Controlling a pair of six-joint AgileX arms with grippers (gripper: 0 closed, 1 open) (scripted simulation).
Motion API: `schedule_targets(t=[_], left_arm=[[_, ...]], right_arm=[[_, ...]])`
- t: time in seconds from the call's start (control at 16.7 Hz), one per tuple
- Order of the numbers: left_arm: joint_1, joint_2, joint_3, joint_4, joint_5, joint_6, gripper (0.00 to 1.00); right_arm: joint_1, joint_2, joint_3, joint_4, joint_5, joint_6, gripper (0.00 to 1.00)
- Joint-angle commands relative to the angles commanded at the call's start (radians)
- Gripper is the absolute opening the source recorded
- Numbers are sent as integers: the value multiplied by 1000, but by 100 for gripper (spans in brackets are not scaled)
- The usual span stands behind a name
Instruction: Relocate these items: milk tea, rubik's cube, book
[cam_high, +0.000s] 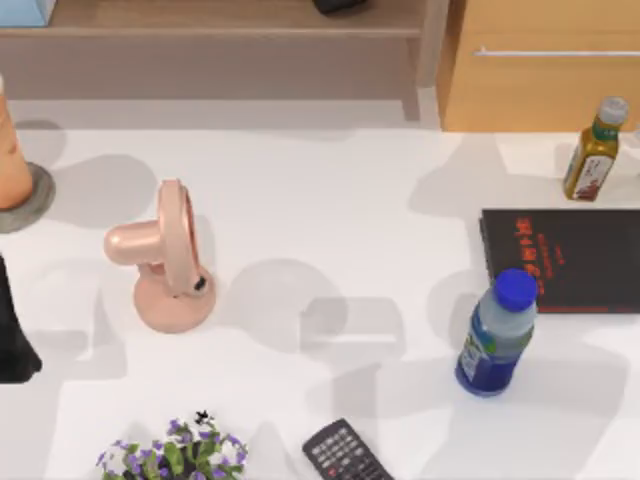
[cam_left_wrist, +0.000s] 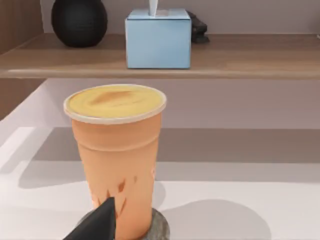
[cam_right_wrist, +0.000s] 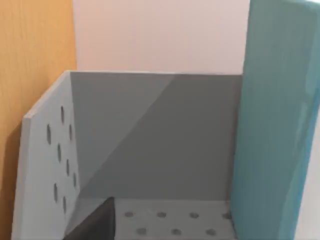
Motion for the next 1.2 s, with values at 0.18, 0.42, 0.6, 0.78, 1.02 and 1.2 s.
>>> schedule_targets(t=[0.18, 0.42, 0.6, 0.78, 1.02, 1.2], left_arm=[[0, 0, 0, 0, 0, 0, 100], [0, 0, 0, 0, 0, 0, 100], [0, 0, 0, 0, 0, 0, 100], [0, 0, 0, 0, 0, 0, 100], [0, 0, 0, 0, 0, 0, 100], [0, 0, 0, 0, 0, 0, 100]], right_arm=[[-35, 147, 105, 43, -32, 0, 100], [-53, 217, 159, 65, -48, 0, 100], [-53, 217, 159, 65, -48, 0, 100], [-46, 224, 170, 60, -43, -1, 100], [-34, 285, 263, 29, -28, -1, 100], [-26, 316, 310, 12, -20, -1, 100]])
